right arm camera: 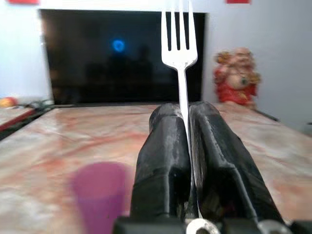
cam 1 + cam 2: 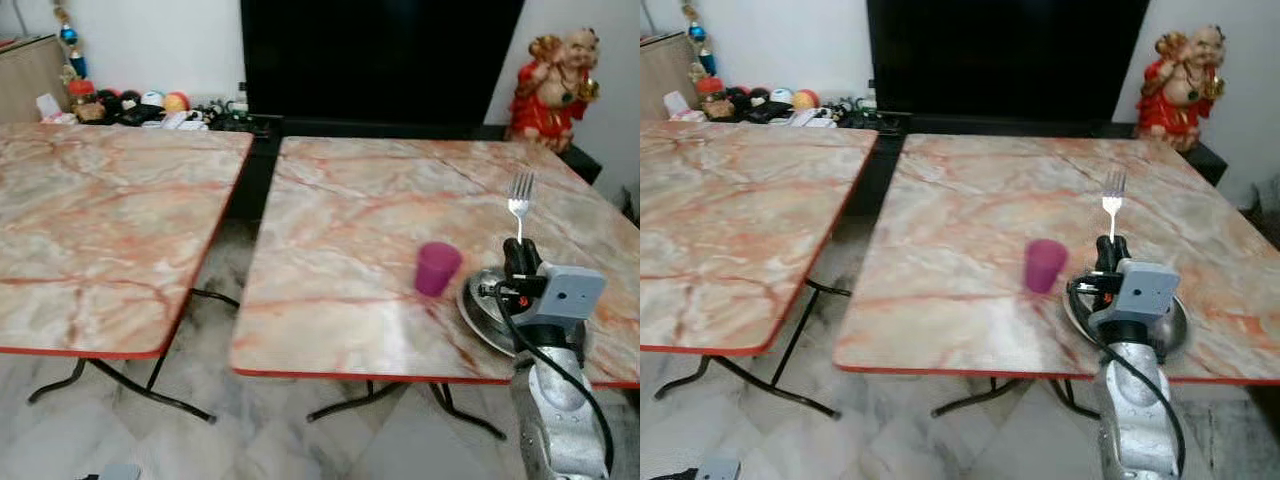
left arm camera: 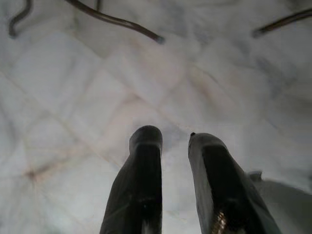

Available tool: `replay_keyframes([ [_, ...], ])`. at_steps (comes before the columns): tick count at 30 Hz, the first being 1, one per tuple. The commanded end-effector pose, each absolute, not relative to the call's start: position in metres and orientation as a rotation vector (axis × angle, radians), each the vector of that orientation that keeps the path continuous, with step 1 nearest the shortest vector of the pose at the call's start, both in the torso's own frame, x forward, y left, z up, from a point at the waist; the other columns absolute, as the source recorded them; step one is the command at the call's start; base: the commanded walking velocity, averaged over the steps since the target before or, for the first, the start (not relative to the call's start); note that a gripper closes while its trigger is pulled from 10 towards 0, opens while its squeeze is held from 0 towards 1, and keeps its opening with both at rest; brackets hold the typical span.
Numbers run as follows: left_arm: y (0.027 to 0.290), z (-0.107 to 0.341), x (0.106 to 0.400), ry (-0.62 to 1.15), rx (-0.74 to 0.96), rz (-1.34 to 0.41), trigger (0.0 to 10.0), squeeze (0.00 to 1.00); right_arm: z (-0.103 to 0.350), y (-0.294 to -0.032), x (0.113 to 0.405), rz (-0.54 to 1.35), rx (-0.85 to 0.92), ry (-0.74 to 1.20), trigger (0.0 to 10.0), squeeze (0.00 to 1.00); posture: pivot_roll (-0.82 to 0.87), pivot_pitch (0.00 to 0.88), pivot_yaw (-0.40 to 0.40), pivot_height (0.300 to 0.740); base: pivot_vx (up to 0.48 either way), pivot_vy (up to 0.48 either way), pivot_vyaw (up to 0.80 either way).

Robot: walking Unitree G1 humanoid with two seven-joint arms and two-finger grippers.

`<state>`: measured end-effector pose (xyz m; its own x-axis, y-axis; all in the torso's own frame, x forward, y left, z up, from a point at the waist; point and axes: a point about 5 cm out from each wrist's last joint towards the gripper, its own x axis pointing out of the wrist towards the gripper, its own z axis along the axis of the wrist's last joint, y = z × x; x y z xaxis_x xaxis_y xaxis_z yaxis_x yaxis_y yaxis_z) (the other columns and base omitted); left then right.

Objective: Setting the table

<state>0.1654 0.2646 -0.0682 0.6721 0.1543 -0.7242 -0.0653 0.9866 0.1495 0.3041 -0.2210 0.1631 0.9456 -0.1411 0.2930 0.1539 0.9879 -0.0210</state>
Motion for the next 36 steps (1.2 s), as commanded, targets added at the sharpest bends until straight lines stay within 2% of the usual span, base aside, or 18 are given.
replay_keyframes([
  [1, 0.2716, -0.0674, 0.1623, 0.837, 0.124, 0.141, 10.0, 0.0, 0.171, -0.2183, 0.3061, -0.143, -0.049, -0.325, 10.0, 0.0, -0.03, 0.016, 0.017, 0.74, 0.0, -0.439, 0.0],
  [10, 0.2733, -0.0683, 0.159, 0.843, 0.12, 0.153, 10.0, 0.0, 0.1687, -0.2183, 0.305, -0.142, -0.052, -0.317, 10.0, 0.0, -0.02, 0.024, 0.013, 0.74, 0.0, -0.374, 0.0],
  [36, 0.2762, -0.069, 0.1543, 0.842, 0.099, 0.176, 10.0, 0.0, 0.1686, -0.2219, 0.3055, -0.139, -0.068, -0.308, 10.0, 0.0, -0.02, 0.034, 0.002, 0.74, 0.009, 0.0, 0.0],
])
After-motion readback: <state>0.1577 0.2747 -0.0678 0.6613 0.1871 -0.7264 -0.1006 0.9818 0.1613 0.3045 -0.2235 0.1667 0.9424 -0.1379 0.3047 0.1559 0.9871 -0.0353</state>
